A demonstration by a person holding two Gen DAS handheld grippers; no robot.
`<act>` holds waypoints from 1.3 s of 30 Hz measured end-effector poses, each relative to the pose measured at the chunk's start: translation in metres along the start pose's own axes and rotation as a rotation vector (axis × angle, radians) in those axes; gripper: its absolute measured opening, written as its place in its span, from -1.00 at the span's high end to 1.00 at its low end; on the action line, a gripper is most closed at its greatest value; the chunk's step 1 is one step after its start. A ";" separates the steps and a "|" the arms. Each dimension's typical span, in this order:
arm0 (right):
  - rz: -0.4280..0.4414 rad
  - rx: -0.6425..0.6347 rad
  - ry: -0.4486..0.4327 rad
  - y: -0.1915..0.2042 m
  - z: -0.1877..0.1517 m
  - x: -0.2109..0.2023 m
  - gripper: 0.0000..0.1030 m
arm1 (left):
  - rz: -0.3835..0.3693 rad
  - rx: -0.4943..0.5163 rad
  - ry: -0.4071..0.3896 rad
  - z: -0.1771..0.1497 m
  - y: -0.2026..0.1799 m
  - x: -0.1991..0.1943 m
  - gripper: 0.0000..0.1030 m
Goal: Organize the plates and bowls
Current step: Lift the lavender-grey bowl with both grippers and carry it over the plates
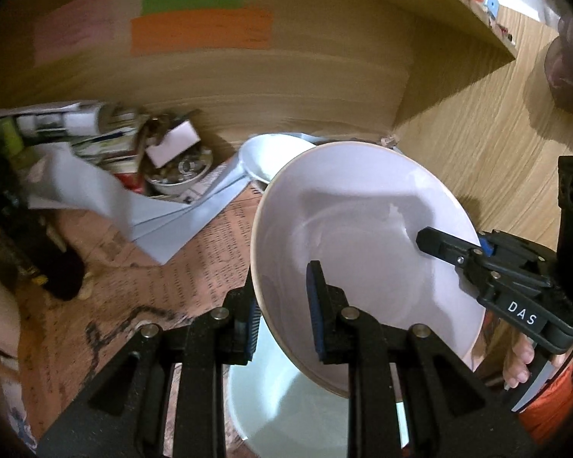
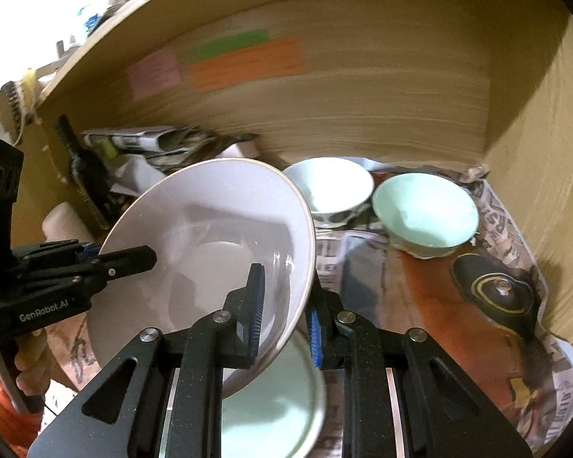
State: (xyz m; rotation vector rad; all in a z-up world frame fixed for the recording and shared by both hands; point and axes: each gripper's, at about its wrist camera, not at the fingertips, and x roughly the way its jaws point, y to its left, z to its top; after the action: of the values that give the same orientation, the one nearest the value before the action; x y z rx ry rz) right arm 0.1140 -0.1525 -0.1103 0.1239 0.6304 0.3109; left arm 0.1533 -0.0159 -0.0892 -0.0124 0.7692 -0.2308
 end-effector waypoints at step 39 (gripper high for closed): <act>0.161 -0.223 0.207 0.143 -0.033 0.070 0.65 | 0.206 -0.217 0.009 -0.114 0.115 -0.072 0.57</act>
State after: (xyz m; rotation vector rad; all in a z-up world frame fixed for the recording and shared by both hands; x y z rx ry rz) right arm 0.1122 0.0060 -0.1466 -0.0736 0.7880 0.5524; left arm 0.0476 0.1194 -0.1331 -0.1370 0.7960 0.0494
